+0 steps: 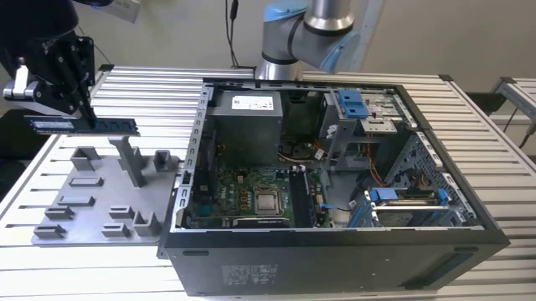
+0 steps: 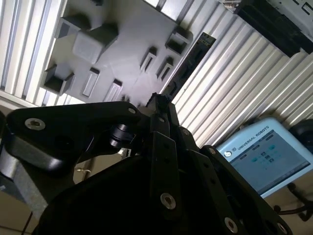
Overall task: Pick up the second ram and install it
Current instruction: 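Pick up the second ram and move it above second insertion slot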
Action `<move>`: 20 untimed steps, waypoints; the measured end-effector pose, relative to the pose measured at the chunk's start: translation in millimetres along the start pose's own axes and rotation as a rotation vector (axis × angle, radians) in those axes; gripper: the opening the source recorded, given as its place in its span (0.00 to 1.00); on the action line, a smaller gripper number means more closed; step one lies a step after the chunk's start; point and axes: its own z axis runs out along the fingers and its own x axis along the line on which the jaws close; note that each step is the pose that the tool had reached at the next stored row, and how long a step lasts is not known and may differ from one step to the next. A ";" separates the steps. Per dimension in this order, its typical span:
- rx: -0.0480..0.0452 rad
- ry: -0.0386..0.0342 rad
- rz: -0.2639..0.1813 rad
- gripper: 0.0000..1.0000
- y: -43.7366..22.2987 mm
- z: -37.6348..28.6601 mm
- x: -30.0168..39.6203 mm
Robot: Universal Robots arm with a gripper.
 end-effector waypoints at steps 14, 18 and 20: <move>-0.0114 0.0003 0.000 0.14 -41.4 -0.9 -1.3; -0.0113 -0.0012 -0.002 0.14 -45.6 -1.0 -1.5; -0.0113 -0.0012 -0.002 0.14 -48.5 -1.0 -1.6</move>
